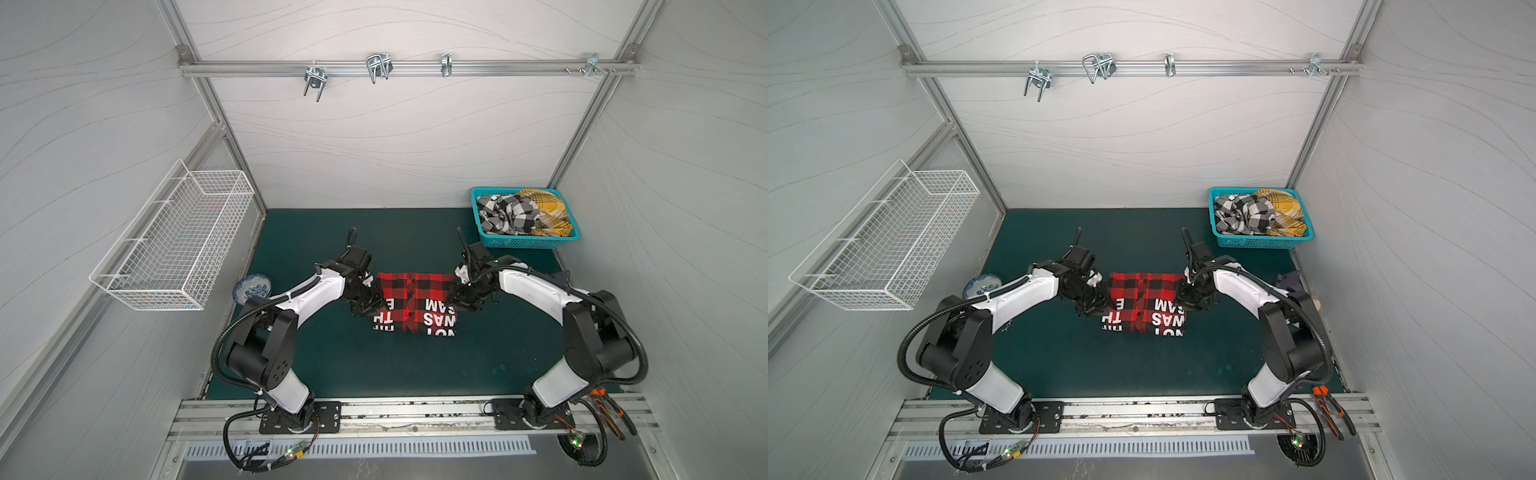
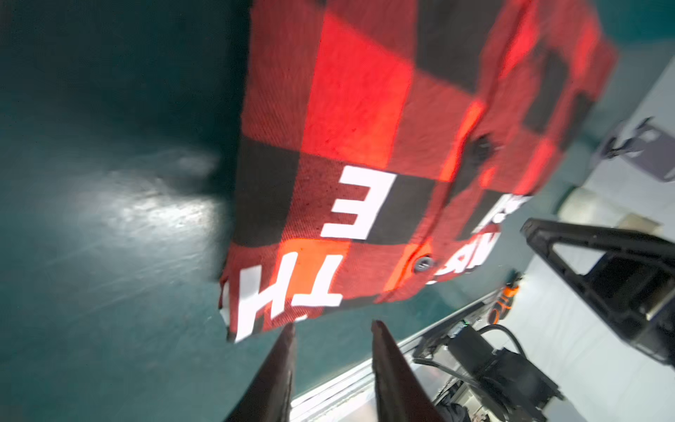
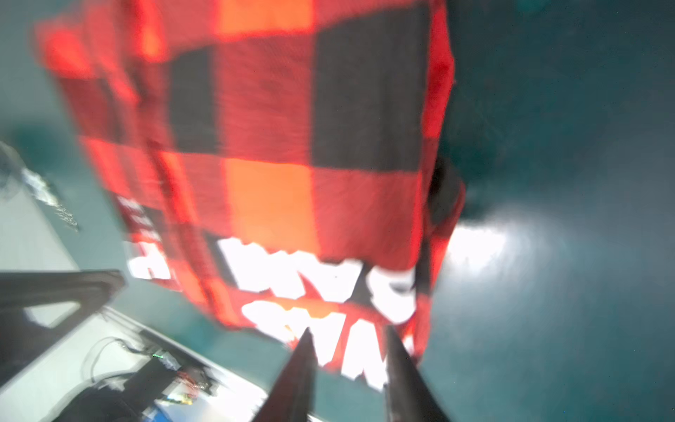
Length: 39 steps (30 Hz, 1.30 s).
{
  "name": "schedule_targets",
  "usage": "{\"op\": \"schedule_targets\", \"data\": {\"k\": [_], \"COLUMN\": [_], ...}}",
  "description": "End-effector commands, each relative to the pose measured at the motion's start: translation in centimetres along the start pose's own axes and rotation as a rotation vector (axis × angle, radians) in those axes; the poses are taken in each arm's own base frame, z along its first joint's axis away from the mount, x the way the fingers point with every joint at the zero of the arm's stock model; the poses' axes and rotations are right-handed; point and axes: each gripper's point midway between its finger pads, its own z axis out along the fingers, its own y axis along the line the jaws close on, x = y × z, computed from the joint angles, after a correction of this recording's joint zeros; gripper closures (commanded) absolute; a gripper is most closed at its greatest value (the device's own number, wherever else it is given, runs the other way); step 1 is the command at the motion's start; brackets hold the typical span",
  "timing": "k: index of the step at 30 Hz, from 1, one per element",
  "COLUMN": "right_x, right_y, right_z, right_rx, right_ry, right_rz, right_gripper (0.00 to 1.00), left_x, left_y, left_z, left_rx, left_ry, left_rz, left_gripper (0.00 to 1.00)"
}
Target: Fold and stack the long sleeve shirts
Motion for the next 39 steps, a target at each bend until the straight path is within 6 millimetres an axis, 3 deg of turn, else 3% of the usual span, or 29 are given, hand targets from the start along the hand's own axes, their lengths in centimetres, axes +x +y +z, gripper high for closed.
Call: {"op": "schedule_targets", "data": {"k": [1,3,7,10,14,17,22,30,33,36,39], "right_x": [-0.8,-2.1,-4.2,-4.9,-5.3,-5.3,-4.6,-2.8,-3.2,-4.3,-5.0], "right_y": [-1.0,-0.3,-1.0,-1.1,-0.2,0.3,1.0,0.9,0.9,1.4,1.5], "right_z": [-1.3,-0.9,0.7,2.2,3.0,3.6,5.2,8.5,7.7,4.9,1.5], "right_rx": [-0.025,-0.158,-0.194,-0.219,-0.271,-0.288,-0.326,-0.325,-0.321,-0.319,-0.320], "right_ry": [-0.013,0.002,0.021,0.050,0.059,0.068,0.111,0.193,0.180,0.129,0.078], "right_rz": [0.034,0.051,0.061,0.076,0.078,0.085,0.116,0.160,0.157,0.131,0.110], "right_gripper": [0.29,0.19,0.16,0.16,0.26,0.29,0.42,0.43,0.42,0.28,0.24], "left_x": [-0.4,-0.5,-0.4,-0.1,0.1,0.1,0.1,0.2,0.4,0.5,0.5], "left_y": [1.6,2.3,3.3,3.7,4.1,4.3,4.7,5.0,4.8,4.6,4.0], "left_z": [0.2,0.4,0.9,1.6,2.3,2.8,3.6,4.5,4.4,4.0,3.1], "left_rx": [-0.026,-0.030,-0.032,-0.028,-0.024,-0.023,-0.023,-0.011,0.000,0.005,0.017], "left_ry": [0.025,0.027,0.034,0.055,0.068,0.079,0.092,0.109,0.110,0.106,0.094], "left_rz": [-0.037,-0.048,-0.065,-0.070,-0.083,-0.091,-0.102,-0.118,-0.118,-0.110,-0.105], "left_gripper": [0.67,0.68,0.69,0.70,0.70,0.70,0.71,0.71,0.71,0.71,0.71]}}
